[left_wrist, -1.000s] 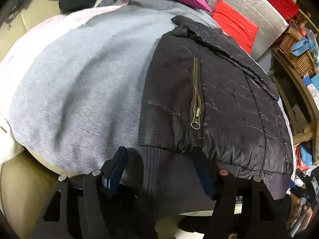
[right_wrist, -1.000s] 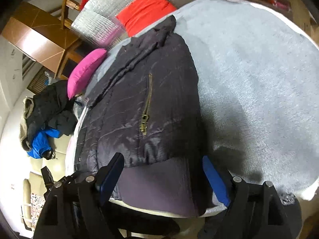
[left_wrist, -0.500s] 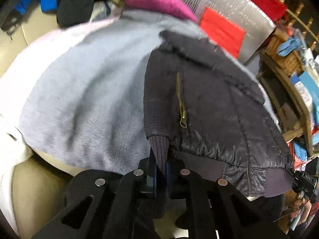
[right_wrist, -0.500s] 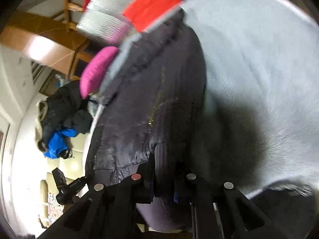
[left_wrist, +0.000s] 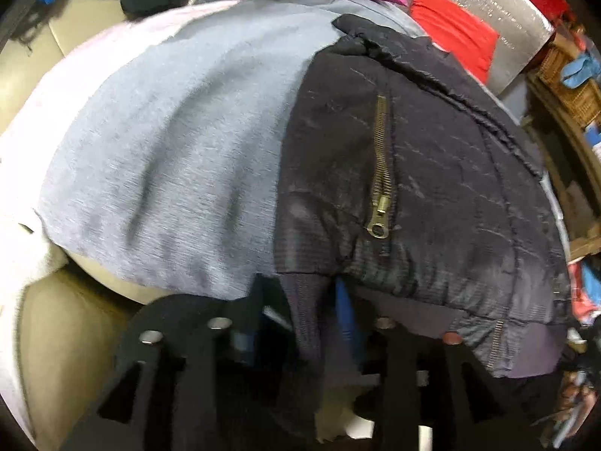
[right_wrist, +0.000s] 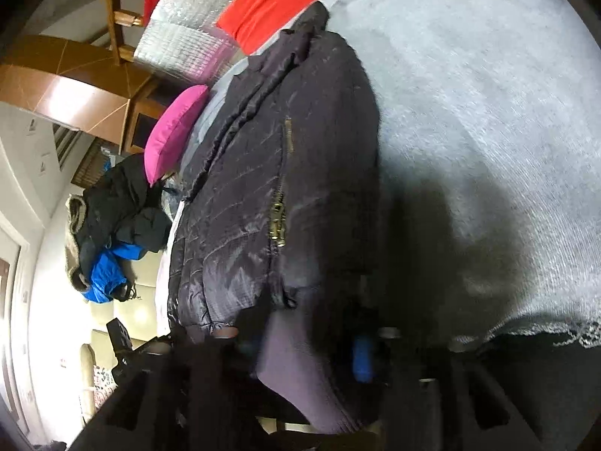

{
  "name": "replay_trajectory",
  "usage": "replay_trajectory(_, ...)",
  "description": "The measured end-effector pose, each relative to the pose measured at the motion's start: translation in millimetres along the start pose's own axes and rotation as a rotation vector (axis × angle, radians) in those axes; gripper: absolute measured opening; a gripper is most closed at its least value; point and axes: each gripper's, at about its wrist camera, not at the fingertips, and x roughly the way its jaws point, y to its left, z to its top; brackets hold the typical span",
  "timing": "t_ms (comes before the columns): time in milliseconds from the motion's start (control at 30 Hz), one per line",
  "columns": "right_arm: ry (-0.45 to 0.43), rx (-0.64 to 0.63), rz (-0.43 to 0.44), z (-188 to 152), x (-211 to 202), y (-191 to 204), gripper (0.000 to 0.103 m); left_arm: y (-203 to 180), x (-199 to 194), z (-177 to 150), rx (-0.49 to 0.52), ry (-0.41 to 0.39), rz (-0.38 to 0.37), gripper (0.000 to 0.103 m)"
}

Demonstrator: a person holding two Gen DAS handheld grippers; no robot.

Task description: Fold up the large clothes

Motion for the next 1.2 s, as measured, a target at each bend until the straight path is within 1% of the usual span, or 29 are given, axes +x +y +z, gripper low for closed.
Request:
replay_trajectory(33, -0.001, -0.01, -0.003, 1, 3, 4, 0.07, -3, 3, 1, 0.007, -0.005, 0.012, 0.047)
replay_trajectory(100, 0.009, -0.032, -0.054, 2, 15, 13, 0.071, -5, 5, 0, 0.021, -0.01, 0.023, 0.048)
replay_trajectory(167, 0.033, -0.03, -0.081, 5, 22, 12, 0.071, -8, 6, 2, 0.035, -0.014, 0.032, 0.047)
replay_trajectory(200, 0.037, -0.032, -0.089, 6, 26, 12, 0.069, -8, 7, 3, 0.042, -0.015, 0.036, 0.047)
replay_trajectory(233, 0.037, -0.037, -0.097, 6, 27, 13, 0.057, -9, 7, 3, 0.051, -0.016, 0.03, 0.04)
replay_trajectory(267, 0.041, -0.044, -0.118, 7, 28, 14, 0.04, -16, 11, 5, 0.06, -0.014, 0.014, 0.027)
replay_trajectory(300, 0.049, -0.043, -0.121, 7, 30, 12, 0.021, -19, 11, 5, 0.074, -0.014, 0.015, 0.027)
replay_trajectory(367, 0.06, -0.018, -0.098, 8, 29, 7, 0.02, -27, 12, 5, 0.099, -0.023, 0.038, 0.019)
replay_trajectory(433, 0.061, -0.041, -0.106, 8, 27, 10, 0.018, -32, 12, 4, 0.115, -0.031, 0.049, 0.016)
replay_trajectory(533, 0.056, -0.054, -0.104, 7, 22, 14, 0.018, -35, 11, 6, 0.12, -0.039, 0.045, 0.013)
replay_trajectory(800, 0.055, -0.069, -0.094, 5, 10, 16, 0.016, -33, -6, 0, 0.136, -0.063, 0.029, 0.01)
replay_trajectory(967, 0.07, -0.088, -0.089, 4, 3, 17, 0.015, -17, -20, -4, 0.104, -0.064, -0.031, 0.009)
replay_trajectory(1067, 0.08, -0.086, -0.074, 3, -1, 17, 0.015, -14, -19, -1, 0.087, -0.059, -0.06, 0.009)
replay_trajectory(1200, 0.084, -0.066, -0.046, 7, -1, 12, 0.015, -18, -10, 7, 0.091, -0.049, -0.053, 0.009)
